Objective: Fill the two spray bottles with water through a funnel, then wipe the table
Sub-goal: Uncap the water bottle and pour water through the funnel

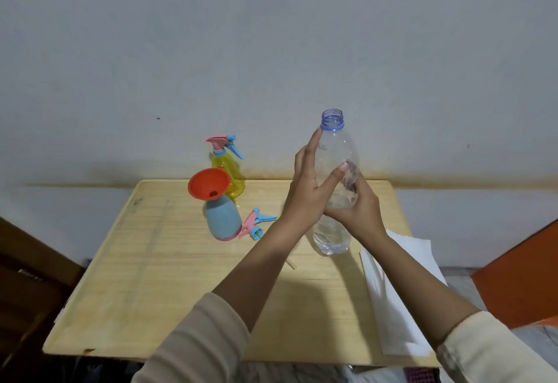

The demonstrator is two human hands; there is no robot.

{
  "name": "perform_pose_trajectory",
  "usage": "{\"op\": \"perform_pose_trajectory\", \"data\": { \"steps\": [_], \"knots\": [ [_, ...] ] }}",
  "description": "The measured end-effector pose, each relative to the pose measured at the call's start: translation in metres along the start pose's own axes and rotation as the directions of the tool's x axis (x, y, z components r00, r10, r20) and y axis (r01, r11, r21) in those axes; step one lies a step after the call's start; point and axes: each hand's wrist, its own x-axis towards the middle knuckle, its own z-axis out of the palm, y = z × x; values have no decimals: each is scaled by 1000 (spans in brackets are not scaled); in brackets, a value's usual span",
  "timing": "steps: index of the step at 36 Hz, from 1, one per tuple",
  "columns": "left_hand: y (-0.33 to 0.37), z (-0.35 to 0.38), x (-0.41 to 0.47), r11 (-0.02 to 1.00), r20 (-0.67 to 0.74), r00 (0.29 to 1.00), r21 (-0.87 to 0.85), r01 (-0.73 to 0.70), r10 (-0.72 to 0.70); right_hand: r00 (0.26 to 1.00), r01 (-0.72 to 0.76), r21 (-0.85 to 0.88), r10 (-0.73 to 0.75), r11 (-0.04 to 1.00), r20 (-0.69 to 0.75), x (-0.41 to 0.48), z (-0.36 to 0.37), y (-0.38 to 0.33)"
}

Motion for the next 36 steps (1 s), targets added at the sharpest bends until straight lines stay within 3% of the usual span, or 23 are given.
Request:
{"op": "perform_pose_trajectory", "data": {
  "steps": [20, 36],
  "knots": [
    [-7, 15, -4, 997, 83, 995, 56, 52, -57, 999, -34, 36, 34, 999, 3, 2, -1, 32],
    [-4, 4, -5, 999, 205, 979, 50, 11, -21, 999, -43, 65, 42, 997, 16, -4, -2, 41]
  ]
}}
